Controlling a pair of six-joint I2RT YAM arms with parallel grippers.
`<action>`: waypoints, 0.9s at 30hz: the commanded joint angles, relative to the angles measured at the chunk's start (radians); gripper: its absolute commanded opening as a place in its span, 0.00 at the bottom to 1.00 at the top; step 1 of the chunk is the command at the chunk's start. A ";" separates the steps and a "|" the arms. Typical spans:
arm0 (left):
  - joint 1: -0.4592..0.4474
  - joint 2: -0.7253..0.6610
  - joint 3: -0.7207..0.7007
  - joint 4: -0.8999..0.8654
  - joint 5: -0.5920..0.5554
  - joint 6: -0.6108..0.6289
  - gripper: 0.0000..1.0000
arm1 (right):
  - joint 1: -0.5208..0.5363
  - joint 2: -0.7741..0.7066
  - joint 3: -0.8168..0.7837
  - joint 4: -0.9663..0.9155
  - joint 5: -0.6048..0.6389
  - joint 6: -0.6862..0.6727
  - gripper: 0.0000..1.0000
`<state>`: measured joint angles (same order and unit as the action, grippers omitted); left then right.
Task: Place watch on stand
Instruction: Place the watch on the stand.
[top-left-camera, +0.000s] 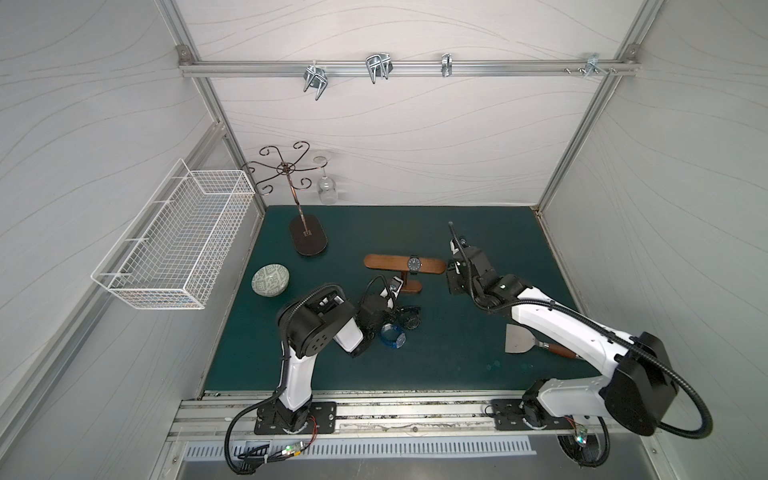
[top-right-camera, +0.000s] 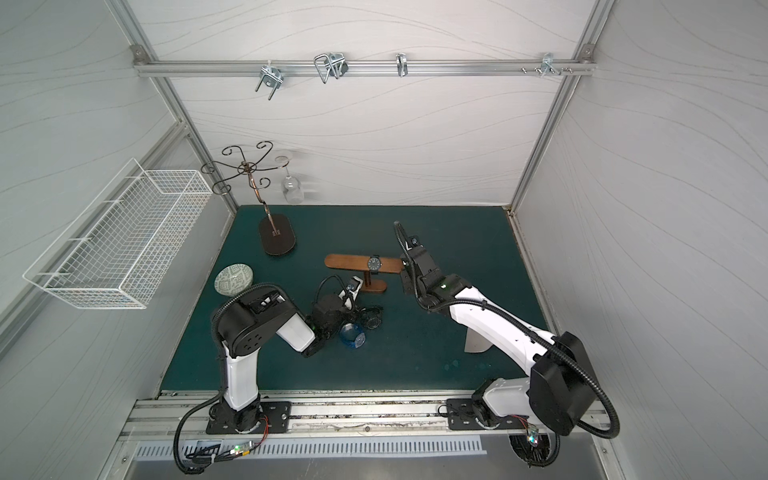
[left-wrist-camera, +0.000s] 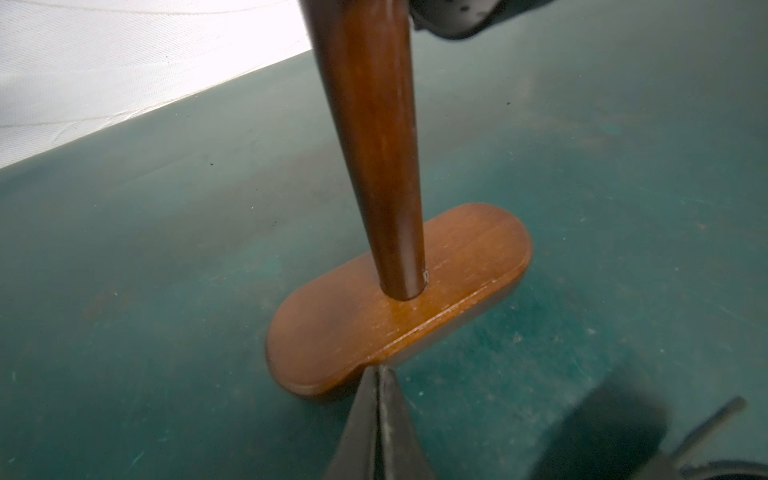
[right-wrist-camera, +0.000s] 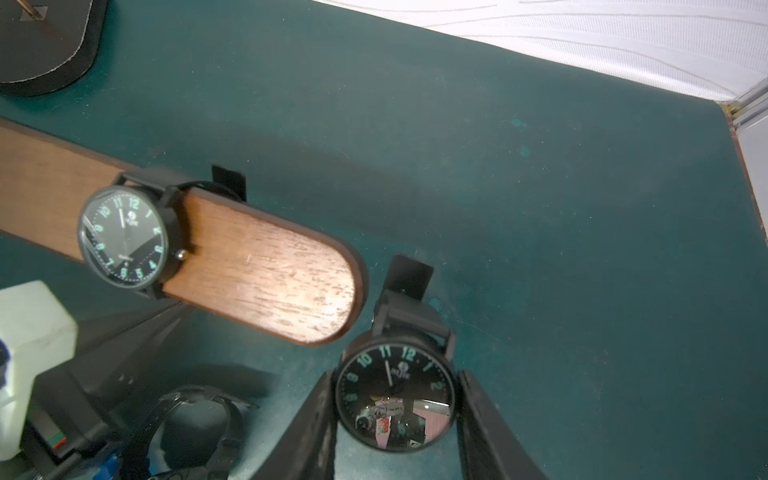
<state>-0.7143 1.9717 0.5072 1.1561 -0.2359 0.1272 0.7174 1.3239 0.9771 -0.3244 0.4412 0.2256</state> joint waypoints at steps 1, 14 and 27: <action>-0.003 -0.010 -0.006 0.015 0.000 0.007 0.07 | -0.007 0.013 0.028 0.036 0.014 -0.033 0.33; -0.003 -0.021 -0.007 0.014 0.001 0.007 0.07 | -0.007 0.034 0.046 0.050 0.017 -0.040 0.33; -0.002 -0.018 -0.007 0.020 0.001 0.009 0.07 | -0.007 0.047 0.054 0.046 -0.006 -0.033 0.32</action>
<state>-0.7143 1.9697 0.5072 1.1530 -0.2359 0.1272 0.7174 1.3655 1.0035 -0.2955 0.4412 0.2085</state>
